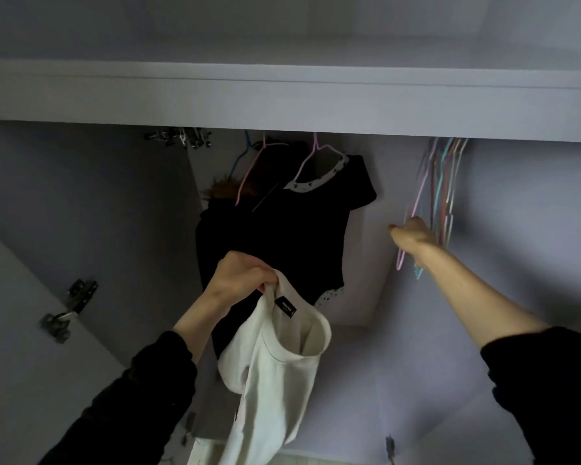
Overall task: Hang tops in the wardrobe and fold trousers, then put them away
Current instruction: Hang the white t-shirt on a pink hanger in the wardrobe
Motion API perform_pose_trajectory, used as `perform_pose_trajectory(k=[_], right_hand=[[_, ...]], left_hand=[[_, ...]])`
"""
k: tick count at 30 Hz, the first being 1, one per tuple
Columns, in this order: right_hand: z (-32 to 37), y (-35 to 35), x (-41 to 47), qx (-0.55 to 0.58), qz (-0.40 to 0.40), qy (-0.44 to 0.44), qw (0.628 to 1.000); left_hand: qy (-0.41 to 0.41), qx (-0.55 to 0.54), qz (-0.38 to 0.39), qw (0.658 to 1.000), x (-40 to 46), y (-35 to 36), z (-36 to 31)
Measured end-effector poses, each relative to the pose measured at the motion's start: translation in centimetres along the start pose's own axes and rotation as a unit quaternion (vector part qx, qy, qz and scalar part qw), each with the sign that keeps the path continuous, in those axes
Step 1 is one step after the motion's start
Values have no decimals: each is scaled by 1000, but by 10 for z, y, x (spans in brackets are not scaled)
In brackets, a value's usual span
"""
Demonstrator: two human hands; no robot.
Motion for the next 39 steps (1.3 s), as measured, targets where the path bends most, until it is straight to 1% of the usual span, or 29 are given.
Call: perform_pose_trajectory(k=[1, 3, 4, 7, 13, 18, 19, 20, 23, 24, 28, 33, 36, 38, 39], right_hand=[[-1, 1, 2, 73, 6, 19, 997], [6, 7, 5, 226, 35, 74, 971], [7, 7, 6, 269, 48, 94, 957], [18, 8, 11, 354, 87, 110, 925], [37, -5, 19, 490, 112, 88, 860], [48, -17, 14, 591, 167, 58, 787], [51, -17, 11, 597, 180, 48, 780], [52, -18, 7, 589, 190, 33, 785], [48, -14, -7, 513, 213, -12, 831], [44, -9, -13, 491, 224, -22, 841], [17, 14, -37, 455, 260, -24, 851], [-18, 29, -54, 426, 233, 11, 874], [-37, 28, -67, 416, 184, -15, 891], [-54, 29, -76, 435, 157, -29, 886], [-61, 32, -79, 445, 162, -30, 880]], left_hand=[[-5, -2, 3, 1000, 0, -2, 1], [-15, -8, 0, 1000, 1, -10, 5], [-20, -11, 1, 1000, 0, -12, 7], [-34, -15, -2, 999, 0, -18, 12], [-46, -19, 4, 999, 1, -22, 18], [-45, -23, 16, 999, -1, -14, 15], [-45, -22, 20, 999, -1, -13, 14], [-43, -23, 22, 999, -1, -11, 12], [-35, -31, 21, 999, -4, -9, 8], [-33, -32, 19, 999, -4, -9, 6], [-33, -14, 21, 999, -9, -7, 6], [-34, -11, 22, 999, -13, -4, 7], [-39, -11, 24, 999, -15, -3, 9], [-41, -9, 23, 999, -18, -2, 11], [-40, -6, 23, 999, -19, -2, 11]])
Point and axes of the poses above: each hand's wrist, its own x-axis towards the middle knuckle, its own y-axis out of the palm, z = x × y, the point moved 4 cm from there along x, towards the middle knuckle, and after that the axes turned 3 degrees about -x, right-handed, at the moved point
